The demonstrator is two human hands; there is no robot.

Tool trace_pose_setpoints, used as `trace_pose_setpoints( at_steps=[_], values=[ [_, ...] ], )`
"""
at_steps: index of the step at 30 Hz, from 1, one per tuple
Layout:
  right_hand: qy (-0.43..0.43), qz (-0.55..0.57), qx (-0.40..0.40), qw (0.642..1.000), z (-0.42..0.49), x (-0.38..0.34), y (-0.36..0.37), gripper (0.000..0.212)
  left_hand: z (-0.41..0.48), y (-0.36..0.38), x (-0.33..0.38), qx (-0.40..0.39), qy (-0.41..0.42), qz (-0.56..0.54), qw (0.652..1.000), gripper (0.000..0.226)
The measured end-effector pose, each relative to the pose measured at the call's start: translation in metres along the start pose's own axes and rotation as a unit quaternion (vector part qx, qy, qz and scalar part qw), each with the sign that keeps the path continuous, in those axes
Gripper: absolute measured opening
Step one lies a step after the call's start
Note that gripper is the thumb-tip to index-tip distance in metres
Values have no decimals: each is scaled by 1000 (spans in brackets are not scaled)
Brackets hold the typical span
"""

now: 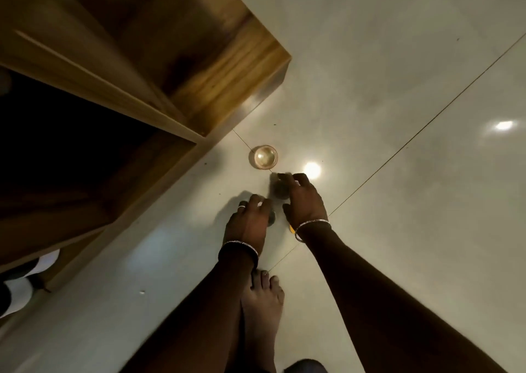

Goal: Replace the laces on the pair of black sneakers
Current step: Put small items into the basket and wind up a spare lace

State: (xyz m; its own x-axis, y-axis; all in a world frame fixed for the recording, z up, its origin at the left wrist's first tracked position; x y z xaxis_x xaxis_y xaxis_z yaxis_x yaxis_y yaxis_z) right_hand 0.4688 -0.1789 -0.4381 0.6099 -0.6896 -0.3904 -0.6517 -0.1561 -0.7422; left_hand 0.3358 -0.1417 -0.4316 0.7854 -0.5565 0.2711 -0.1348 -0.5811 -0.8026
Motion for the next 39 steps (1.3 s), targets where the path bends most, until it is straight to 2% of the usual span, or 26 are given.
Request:
trace_pose_setpoints(
  at_steps=[3,6,12,18,24,30,33,39],
  values=[
    [-45,-30,19,998,8,6,18,52,11,12,0,3,40,38,998,44],
    [-33,-23,61,997,15,8,27,30,14,20,-3,0,60,37,998,42],
    [92,62,57,992,-21,-1,-1,45,-16,-13,-9,-12,-13,-46,999,50],
    [139,104,74,982,-106,-36,-60,38,-83,-91,5,8,-61,-119,991,58],
    [93,145,109,979,-196,-104,-162,41,-170,-222,33,60,-115,-183,975,53],
    [56,197,166,965,-275,-181,-267,50,-260,-362,53,141,-117,-223,957,53],
    [50,225,178,957,-310,-218,-313,43,-303,-415,57,177,-113,-229,951,54],
    [-68,216,202,953,-373,-285,-382,38,-388,-497,55,223,-124,-221,941,49]
  ],
)
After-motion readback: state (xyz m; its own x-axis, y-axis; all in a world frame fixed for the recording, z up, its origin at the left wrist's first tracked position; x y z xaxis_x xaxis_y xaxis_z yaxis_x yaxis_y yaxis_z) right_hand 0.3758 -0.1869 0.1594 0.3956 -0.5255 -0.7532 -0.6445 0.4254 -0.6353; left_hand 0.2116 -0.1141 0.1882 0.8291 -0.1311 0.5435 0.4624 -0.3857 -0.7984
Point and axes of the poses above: each hand's wrist, its own z-axis towards the middle knuckle, its own y-axis out of the palm, x = y × z, the point moved 2 cm from there along z, towards the middle knuckle, and after that the axes turned 6 degrees about x, right-handed, at the moved point
